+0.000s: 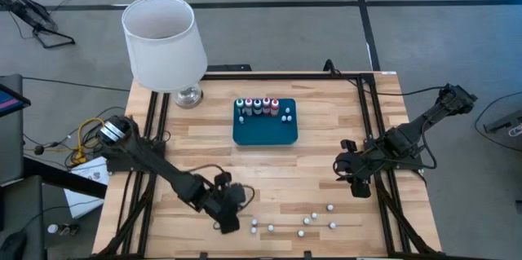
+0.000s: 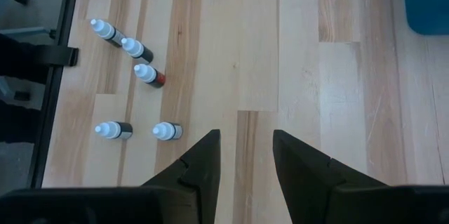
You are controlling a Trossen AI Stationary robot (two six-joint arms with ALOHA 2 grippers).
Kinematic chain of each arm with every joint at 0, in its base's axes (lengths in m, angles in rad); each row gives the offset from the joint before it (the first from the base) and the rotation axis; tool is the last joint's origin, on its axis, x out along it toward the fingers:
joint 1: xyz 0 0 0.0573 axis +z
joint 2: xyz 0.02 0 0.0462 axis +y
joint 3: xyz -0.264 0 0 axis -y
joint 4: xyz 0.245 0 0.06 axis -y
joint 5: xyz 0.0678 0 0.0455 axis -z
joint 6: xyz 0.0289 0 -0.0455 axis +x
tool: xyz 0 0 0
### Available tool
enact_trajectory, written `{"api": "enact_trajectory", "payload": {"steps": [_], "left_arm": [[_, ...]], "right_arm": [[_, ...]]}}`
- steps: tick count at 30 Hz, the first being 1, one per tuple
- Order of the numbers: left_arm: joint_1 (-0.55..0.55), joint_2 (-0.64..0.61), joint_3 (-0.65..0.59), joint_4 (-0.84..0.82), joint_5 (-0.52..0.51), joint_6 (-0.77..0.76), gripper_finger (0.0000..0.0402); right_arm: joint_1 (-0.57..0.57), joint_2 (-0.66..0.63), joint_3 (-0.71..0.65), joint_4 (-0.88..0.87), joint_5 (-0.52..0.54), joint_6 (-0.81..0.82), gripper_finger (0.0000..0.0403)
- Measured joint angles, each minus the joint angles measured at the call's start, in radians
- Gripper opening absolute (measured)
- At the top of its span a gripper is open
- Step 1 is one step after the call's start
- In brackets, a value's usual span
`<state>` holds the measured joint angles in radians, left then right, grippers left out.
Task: Pick & Place food coloring
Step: Put the small black food coloring bottle into the bin
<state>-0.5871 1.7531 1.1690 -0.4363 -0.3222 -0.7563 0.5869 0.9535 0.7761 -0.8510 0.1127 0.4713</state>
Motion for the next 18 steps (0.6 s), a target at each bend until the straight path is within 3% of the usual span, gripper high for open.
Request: {"api": "enact_trajectory", "payload": {"steps": [7,18], "left_arm": [[0.111,-0.147,0.0,-0.162,-0.113,0.002,0.0061],[0.387,-0.205,0.0,-0.201,-0.123,0.16,0.0062]], "right_arm": [[0.0,0.0,0.0,0.0,0.001,0.0,0.012],[0.0,0.0,0.0,0.027,0.021,0.006,0.012]]}}
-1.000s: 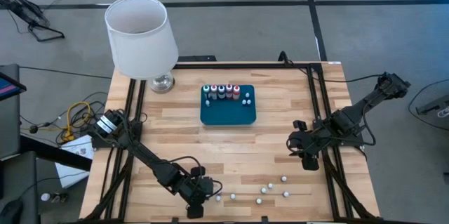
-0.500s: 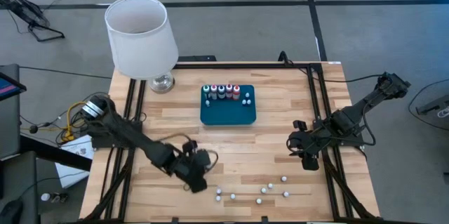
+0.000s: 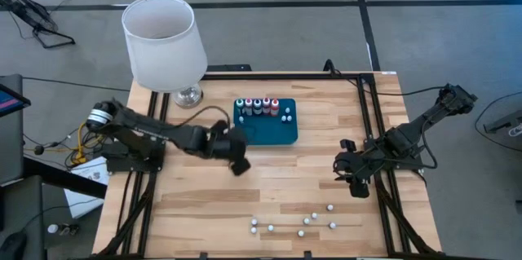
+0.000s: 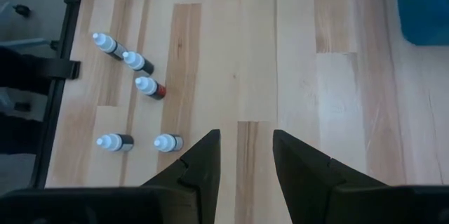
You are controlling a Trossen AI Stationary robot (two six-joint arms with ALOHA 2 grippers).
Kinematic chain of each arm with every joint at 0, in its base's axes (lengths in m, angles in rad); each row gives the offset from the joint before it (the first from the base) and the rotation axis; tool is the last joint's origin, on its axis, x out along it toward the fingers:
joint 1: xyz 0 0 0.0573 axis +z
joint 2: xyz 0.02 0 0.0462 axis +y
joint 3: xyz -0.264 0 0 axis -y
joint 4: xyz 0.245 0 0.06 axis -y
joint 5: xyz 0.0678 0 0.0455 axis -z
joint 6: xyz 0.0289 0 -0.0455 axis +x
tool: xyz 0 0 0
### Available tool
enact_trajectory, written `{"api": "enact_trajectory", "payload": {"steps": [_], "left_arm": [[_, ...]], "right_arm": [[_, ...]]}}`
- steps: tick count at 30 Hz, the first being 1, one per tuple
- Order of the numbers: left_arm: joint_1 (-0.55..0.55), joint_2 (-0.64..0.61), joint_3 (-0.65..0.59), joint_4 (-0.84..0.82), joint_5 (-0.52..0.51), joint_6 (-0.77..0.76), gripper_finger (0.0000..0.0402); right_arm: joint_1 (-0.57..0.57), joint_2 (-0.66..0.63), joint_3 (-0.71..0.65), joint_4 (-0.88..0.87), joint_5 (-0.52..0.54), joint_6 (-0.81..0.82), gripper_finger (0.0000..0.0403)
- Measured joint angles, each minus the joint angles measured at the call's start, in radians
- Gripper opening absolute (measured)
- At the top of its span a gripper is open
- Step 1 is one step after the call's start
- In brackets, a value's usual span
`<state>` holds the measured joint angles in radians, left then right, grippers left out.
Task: Pick & Place food coloring
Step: Put the small black food coloring bottle into the bin
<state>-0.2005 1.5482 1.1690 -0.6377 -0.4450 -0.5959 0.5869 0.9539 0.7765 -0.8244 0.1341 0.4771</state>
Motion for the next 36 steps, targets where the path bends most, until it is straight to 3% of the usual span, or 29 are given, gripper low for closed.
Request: {"api": "enact_trajectory", "payload": {"steps": [10,15,27,36], "left_arm": [[0.199,0.008,0.0,0.015,-0.005,0.08,0.0062],[0.26,0.008,-0.013,0.119,0.045,0.161,0.0062],[0.303,0.008,-0.117,0.206,0.126,0.221,0.0062],[0.307,0.099,-0.139,0.306,0.18,0.219,0.0062]], "right_arm": [[0.0,0.0,0.0,0.003,0.032,0.022,0.012],[0.0,0.0,0.0,0.01,0.056,0.022,0.012],[0.0,0.002,0.0,0.022,0.128,0.018,0.012],[0.0,0.002,0.0,0.018,0.159,0.013,0.012]]}}
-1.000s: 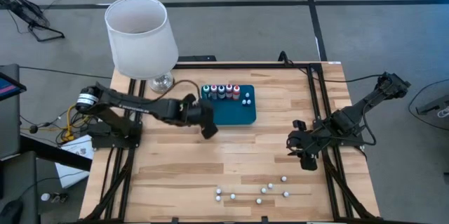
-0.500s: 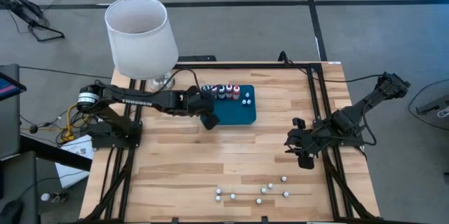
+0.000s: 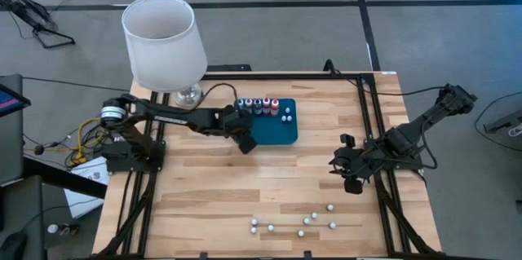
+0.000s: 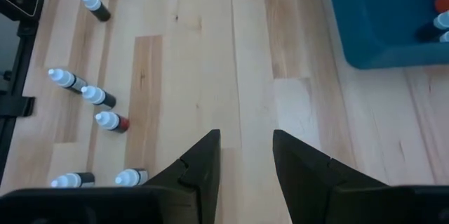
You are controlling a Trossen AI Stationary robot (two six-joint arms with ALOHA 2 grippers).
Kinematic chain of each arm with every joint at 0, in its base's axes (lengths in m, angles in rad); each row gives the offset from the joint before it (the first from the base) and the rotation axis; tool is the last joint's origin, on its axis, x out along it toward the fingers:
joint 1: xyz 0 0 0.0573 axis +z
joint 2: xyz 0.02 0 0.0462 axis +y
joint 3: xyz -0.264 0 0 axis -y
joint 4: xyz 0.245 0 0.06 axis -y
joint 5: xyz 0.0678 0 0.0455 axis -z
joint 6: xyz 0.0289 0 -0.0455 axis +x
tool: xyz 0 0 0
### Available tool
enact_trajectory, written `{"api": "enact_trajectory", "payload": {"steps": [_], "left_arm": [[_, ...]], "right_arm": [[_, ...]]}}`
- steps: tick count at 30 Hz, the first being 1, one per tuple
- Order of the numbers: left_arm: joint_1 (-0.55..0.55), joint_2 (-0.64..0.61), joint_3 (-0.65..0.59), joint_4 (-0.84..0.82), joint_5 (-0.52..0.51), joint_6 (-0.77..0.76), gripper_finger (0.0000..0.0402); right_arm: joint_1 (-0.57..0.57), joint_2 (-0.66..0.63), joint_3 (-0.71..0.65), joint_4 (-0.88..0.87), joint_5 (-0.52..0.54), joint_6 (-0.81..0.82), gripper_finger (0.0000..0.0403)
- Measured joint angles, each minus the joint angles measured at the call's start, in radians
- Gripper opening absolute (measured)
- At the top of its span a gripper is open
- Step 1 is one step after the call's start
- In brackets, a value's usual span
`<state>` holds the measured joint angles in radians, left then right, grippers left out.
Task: Pick & Place food coloring
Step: Put the small black food coloring bottle into the bin
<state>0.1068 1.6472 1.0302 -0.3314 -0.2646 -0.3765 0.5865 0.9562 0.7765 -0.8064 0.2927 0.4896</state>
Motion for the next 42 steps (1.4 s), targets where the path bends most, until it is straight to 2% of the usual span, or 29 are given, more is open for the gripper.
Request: {"api": "enact_trajectory", "payload": {"steps": [6,19,33,42], "left_arm": [[-0.001,0.058,0.002,0.029,0.017,-0.001,0.0062],[0.067,0.058,0.003,-0.002,0.004,-0.006,0.0062],[0.072,0.057,0.003,0.01,0.016,0.01,0.0062],[0.067,0.057,0.003,0.01,-0.013,-0.126,0.0062]], "right_arm": [[0.0,0.0,0.0,0.0,-0.001,0.017,0.012],[0.0,0.0,0.0,0.0,-0.002,0.034,0.012],[0.0,0.0,0.0,0.0,0.001,0.034,0.012],[0.0,0.0,0.0,0.0,0.021,0.034,0.012]]}}
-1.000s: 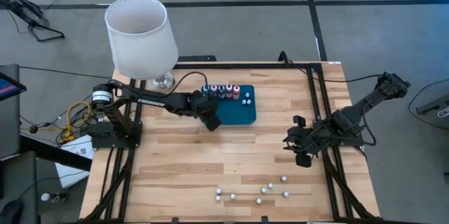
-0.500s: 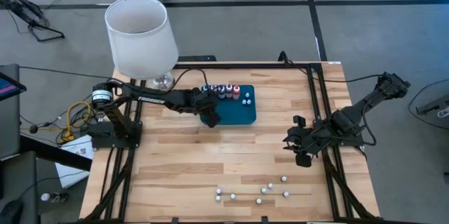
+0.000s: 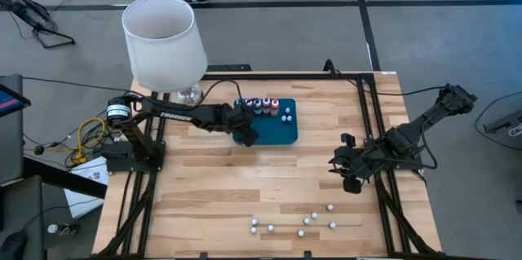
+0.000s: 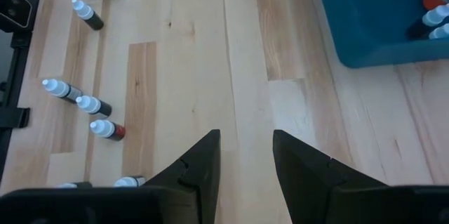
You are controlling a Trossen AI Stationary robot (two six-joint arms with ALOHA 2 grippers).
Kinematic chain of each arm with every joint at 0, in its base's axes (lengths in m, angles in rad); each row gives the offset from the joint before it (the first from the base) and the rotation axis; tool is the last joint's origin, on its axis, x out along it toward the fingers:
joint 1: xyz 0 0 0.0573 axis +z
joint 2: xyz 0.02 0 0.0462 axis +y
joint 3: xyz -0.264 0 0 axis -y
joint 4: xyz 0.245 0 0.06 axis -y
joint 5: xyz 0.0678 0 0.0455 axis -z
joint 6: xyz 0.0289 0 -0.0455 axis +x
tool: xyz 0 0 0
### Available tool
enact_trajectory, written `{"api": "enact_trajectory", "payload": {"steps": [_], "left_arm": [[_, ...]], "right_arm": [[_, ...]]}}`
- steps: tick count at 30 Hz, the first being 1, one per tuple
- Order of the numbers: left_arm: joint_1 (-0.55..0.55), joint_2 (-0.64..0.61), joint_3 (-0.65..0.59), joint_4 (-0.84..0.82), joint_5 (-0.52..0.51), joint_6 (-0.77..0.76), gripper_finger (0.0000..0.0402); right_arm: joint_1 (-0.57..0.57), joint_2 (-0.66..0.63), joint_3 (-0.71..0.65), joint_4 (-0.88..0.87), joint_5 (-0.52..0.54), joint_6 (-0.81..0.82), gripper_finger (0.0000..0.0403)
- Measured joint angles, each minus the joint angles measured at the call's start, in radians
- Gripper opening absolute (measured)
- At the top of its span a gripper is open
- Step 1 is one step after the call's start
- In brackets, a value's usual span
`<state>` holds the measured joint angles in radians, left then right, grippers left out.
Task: Pick & Place food coloring
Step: Put the small black food coloring bottle into the bin
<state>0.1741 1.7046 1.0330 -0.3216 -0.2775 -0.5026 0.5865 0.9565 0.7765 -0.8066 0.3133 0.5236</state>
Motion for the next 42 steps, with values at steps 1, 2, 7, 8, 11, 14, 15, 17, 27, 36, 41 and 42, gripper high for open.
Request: {"api": "enact_trajectory", "payload": {"steps": [1,2,7,8,11,14,15,17,27,36,41,42], "left_arm": [[0.0,0.0,0.0,0.0,0.0,-0.016,0.0062],[0.0,0.0,0.0,0.001,0.0,-0.03,0.0062],[-0.003,0.0,0.0,0.049,0.0,-0.072,0.0062],[-0.003,-0.001,0.0,0.056,0.0,-0.084,0.0062],[-0.003,-0.001,0.0,0.06,-0.001,-0.13,0.0062],[-0.006,-0.001,0.0,0.06,-0.003,-0.167,0.0062],[-0.008,-0.001,0.0,0.06,-0.007,-0.176,0.0061],[-0.016,-0.001,0.0,0.063,-0.019,-0.191,0.0058],[-0.03,-0.001,0.0,0.065,-0.026,-0.226,0.0057],[-0.031,0.017,0.003,0.057,-0.05,-0.194,0.0056],[-0.049,0.071,0.002,0.044,-0.019,-0.221,0.0055],[-0.055,0.077,0.002,0.043,-0.023,-0.225,0.0055]], "right_arm": [[0.0,0.0,0.0,0.0,0.003,0.0,0.012],[0.0,0.0,0.0,0.0,0.003,-0.001,0.012],[0.0,0.0,0.0,0.0,0.004,-0.007,0.012],[0.0,0.0,0.0,0.0,0.003,-0.007,0.012],[0.0,0.0,0.0,0.0,0.003,-0.007,0.012],[0.0,0.0,0.0,0.0,0.003,-0.007,0.012],[0.0,0.0,0.0,0.0,0.003,-0.007,0.012],[0.0,0.0,0.0,0.0,0.003,-0.007,0.012],[0.0,0.0,0.0,0.0,0.003,-0.008,0.012],[0.0,0.0,0.0,0.0,0.003,-0.008,0.012],[0.0,0.0,0.0,-0.001,0.003,-0.008,0.012],[0.0,0.0,0.0,0.0,0.003,-0.008,0.012]]}}
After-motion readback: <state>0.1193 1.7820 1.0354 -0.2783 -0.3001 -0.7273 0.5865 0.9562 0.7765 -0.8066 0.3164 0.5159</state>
